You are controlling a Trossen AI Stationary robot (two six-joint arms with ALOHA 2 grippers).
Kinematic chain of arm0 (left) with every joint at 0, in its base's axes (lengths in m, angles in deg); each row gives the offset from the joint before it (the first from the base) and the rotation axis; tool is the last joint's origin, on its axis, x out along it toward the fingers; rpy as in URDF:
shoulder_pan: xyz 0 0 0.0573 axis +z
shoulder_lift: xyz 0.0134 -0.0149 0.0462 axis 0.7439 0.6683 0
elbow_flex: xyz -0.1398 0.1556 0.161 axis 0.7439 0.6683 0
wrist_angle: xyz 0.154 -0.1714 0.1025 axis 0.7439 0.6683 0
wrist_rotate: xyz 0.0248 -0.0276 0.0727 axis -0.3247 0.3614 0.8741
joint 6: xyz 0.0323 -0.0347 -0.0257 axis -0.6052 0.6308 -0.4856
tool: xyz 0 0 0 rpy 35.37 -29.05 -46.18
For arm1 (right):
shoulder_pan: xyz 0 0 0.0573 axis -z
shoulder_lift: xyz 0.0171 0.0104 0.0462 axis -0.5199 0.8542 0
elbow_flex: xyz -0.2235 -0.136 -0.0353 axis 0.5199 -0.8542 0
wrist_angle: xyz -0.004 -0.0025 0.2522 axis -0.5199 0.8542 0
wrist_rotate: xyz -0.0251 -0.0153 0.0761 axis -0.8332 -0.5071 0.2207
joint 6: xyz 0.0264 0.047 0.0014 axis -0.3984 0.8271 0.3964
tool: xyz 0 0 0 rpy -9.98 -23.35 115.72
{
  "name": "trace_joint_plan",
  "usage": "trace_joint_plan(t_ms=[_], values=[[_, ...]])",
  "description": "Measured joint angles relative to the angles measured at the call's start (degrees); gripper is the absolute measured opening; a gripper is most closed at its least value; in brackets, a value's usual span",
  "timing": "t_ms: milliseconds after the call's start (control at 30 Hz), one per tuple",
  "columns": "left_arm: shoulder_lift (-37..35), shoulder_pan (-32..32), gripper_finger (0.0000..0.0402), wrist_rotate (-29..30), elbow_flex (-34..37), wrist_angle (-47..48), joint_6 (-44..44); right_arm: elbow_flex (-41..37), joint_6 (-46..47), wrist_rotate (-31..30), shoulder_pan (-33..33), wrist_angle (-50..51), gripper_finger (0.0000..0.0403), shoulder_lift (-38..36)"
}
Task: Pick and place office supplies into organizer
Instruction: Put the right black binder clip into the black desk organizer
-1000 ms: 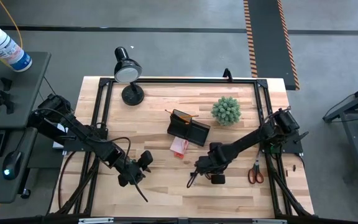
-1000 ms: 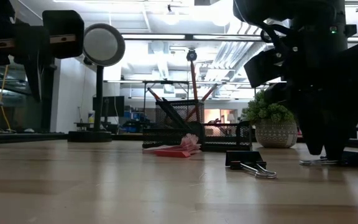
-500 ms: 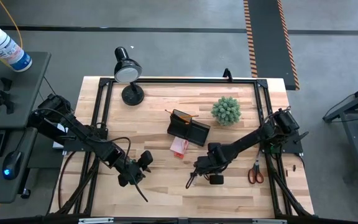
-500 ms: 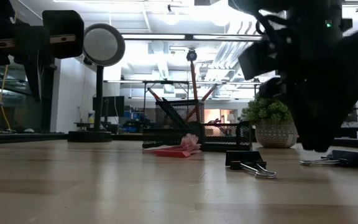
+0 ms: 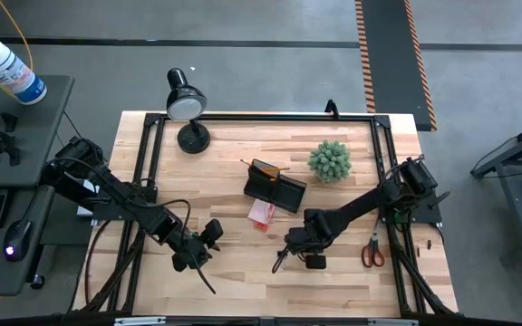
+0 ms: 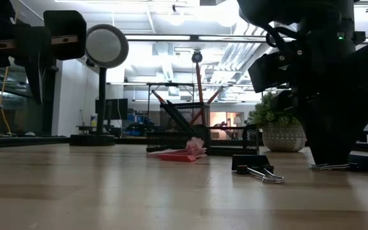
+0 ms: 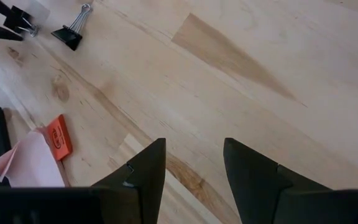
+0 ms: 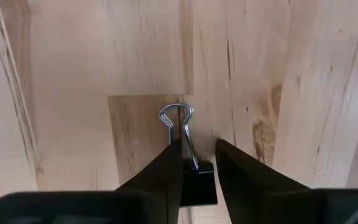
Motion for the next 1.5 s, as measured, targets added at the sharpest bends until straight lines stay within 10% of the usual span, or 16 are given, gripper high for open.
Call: trace_joint_plan(t_ms=[333, 900, 1500], values=[[0.0, 0.0, 0.0150, 0.0, 0.0, 0.0, 0.0, 0.0, -0.2, 0.7, 0.0, -0.5, 0.0008, 0.0], [0.0, 0.0, 0.0150, 0.0, 0.0, 0.0, 0.0, 6.9, -1.7, -5.2, -0.2, 9.9, 0.0001, 0.2], [0.0, 0.0, 0.0150, 0.0, 0.0, -0.2, 0.0, 27.9, -23.7, -38.1, 2.2, 11.5, 0.0000, 0.1]])
